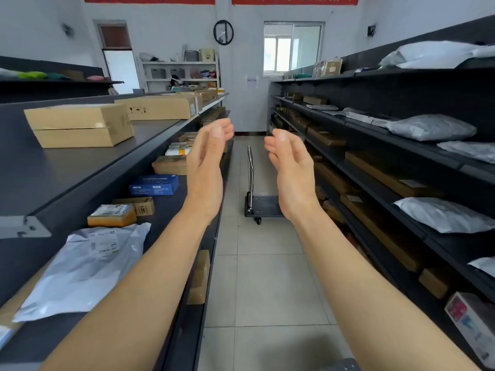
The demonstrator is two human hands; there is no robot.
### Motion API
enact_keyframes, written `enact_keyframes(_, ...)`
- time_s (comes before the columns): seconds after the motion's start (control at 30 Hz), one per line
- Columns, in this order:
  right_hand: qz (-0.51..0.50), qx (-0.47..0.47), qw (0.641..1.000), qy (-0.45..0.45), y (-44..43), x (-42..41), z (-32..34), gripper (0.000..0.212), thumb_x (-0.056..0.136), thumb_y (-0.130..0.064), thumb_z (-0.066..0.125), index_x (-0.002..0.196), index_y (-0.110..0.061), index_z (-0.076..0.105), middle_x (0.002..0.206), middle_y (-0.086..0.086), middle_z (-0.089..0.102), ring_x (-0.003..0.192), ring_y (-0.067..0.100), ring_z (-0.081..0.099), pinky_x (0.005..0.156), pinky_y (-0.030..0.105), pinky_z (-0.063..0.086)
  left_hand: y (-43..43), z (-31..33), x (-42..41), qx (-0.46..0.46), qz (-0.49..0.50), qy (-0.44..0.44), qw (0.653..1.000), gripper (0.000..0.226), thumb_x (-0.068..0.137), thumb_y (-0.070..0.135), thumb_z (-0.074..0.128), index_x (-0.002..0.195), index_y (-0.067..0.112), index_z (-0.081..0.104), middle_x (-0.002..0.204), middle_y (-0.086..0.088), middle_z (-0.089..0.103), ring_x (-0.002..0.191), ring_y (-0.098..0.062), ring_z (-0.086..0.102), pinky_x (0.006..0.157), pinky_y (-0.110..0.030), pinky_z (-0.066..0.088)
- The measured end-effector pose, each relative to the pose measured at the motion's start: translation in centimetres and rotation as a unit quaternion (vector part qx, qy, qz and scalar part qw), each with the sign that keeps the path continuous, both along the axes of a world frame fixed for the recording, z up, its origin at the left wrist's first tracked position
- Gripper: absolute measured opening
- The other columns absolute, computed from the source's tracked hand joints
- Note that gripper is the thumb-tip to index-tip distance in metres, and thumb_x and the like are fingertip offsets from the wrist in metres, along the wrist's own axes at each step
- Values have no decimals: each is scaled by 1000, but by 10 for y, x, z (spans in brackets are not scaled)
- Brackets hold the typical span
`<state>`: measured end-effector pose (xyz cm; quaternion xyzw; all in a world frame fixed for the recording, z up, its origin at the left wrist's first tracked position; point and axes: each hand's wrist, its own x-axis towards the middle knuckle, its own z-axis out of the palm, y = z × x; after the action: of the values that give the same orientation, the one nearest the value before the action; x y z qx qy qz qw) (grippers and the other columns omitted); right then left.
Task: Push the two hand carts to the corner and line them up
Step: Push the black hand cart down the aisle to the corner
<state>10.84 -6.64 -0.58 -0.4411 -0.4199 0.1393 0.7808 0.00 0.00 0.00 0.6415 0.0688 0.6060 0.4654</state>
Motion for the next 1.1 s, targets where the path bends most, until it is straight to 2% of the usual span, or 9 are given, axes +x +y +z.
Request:
enact_keyframes(0.27,18,5,1000,13,54,66,4,18,96,-27,53,110,-19,61,115,0,66,110,7,61,93,16,46,54,4,70,-12,18,10,1000,34,94,37,39,113,17,59,115,-2,63,116,-17,58,99,-23,42)
enact_keyframes(0.4,17,-1,1000,17,82,94,0,21,97,-26,53,113,-16,61,115,1,66,110,8,61,93,15,46,80,-1,97,-12,24,15,1000,39,87,49,42,109,23,61,116,-4,64,115,-16,59,99,-22,43)
enact_keyframes(0.53,10,-3,1000,17,114,117,-4,21,97,-27,53,113,-17,61,114,-1,66,110,8,61,96,19,46,112,-4,121,-8,24,15,1000,39,86,51,42,107,25,61,116,-5,64,115,-15,59,95,-18,43)
enact_keyframes(0.67,0,-1,1000,15,151,140,-7,22,97,-26,52,114,-15,61,112,-1,67,108,7,62,93,16,46,151,-11,148,-7,15,11,1000,46,87,57,47,112,21,60,117,-4,64,116,-14,59,103,-27,42)
enact_keyframes(0.83,-15,-9,1000,13,211,162,-7,17,96,-29,53,109,-22,62,113,-1,67,109,7,62,98,21,45,213,-15,175,-16,5,8,1000,43,87,52,43,111,22,60,115,1,64,116,-14,58,109,-37,39)
enact_keyframes(0.97,-19,0,1000,16,263,174,-4,18,96,-28,53,109,-19,62,112,0,67,108,7,62,96,19,46,268,-11,190,-9,-6,-13,1000,46,85,61,49,109,23,61,114,-1,65,117,-18,58,109,-38,39)
enact_keyframes(1.1,-39,0,999,21,309,195,-8,26,97,-28,53,115,-12,62,115,2,67,110,9,61,100,23,46,315,-12,214,-19,-21,-2,1000,39,86,52,43,108,25,61,115,-2,64,117,-15,58,109,-36,39)
